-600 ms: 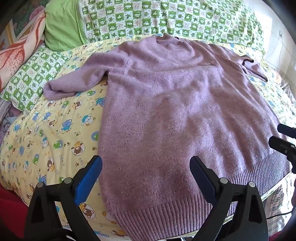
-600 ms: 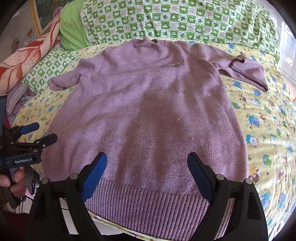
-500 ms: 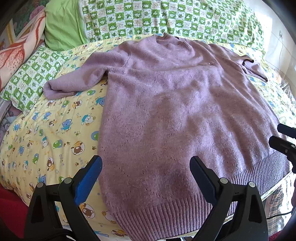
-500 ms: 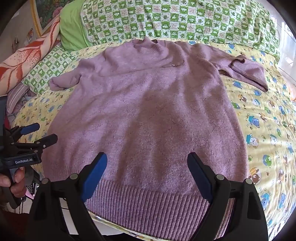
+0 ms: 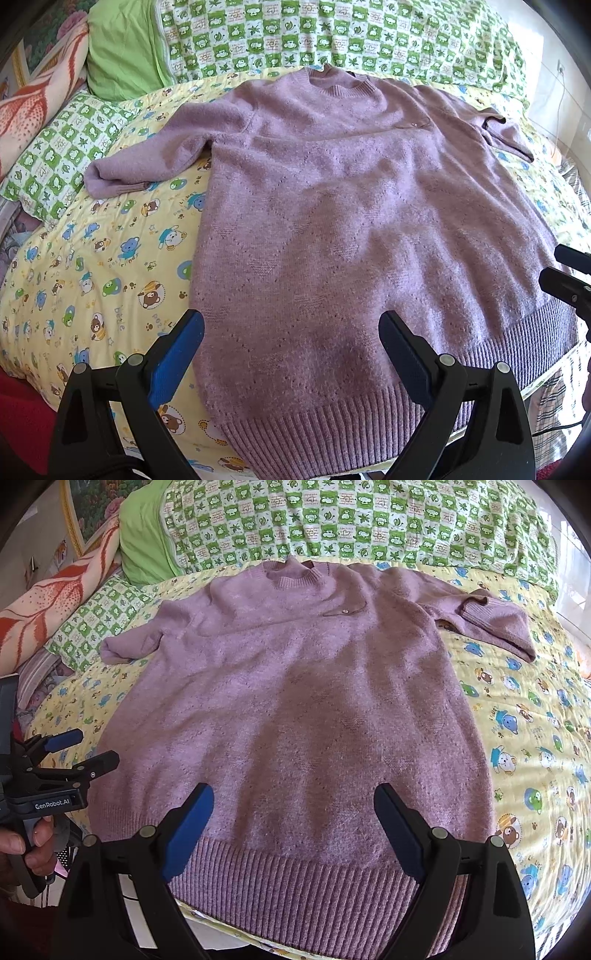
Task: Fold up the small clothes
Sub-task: 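Move both tools over the lavender sweater toward its sleeves, then grasp the sweater sleeve cuff with the right tool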
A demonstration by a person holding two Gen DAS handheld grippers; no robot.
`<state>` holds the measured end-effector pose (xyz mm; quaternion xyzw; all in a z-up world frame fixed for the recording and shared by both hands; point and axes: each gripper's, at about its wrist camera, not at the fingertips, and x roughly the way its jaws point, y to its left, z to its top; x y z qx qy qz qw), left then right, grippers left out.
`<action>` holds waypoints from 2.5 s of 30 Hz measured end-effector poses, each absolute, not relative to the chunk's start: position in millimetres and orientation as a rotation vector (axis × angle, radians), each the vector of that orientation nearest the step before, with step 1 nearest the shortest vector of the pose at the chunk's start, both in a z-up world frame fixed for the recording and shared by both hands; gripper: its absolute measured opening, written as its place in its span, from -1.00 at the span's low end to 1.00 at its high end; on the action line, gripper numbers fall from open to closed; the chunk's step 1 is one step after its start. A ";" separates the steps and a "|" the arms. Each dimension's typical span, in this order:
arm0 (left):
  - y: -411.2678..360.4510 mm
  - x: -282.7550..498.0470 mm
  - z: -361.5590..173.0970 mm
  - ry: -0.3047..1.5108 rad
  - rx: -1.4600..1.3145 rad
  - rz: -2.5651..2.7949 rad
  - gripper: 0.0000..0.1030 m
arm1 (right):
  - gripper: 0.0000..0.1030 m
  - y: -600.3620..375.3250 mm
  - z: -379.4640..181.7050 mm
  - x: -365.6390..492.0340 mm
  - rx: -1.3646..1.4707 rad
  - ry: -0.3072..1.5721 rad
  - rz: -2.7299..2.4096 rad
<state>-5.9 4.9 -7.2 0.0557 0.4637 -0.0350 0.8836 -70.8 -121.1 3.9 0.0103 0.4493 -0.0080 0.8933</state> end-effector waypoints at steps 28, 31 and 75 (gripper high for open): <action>-9.2 12.6 -6.3 1.011 0.074 -0.113 0.86 | 0.72 -133.4 12.8 -70.3 0.091 0.893 0.001; -8.6 17.5 -8.0 1.020 0.074 -0.104 0.86 | 0.72 -138.4 13.4 -67.2 0.101 0.896 -0.007; -50.9 275.6 8.8 1.003 -0.014 -0.048 0.86 | 0.39 -418.5 60.0 136.1 0.490 0.685 -0.386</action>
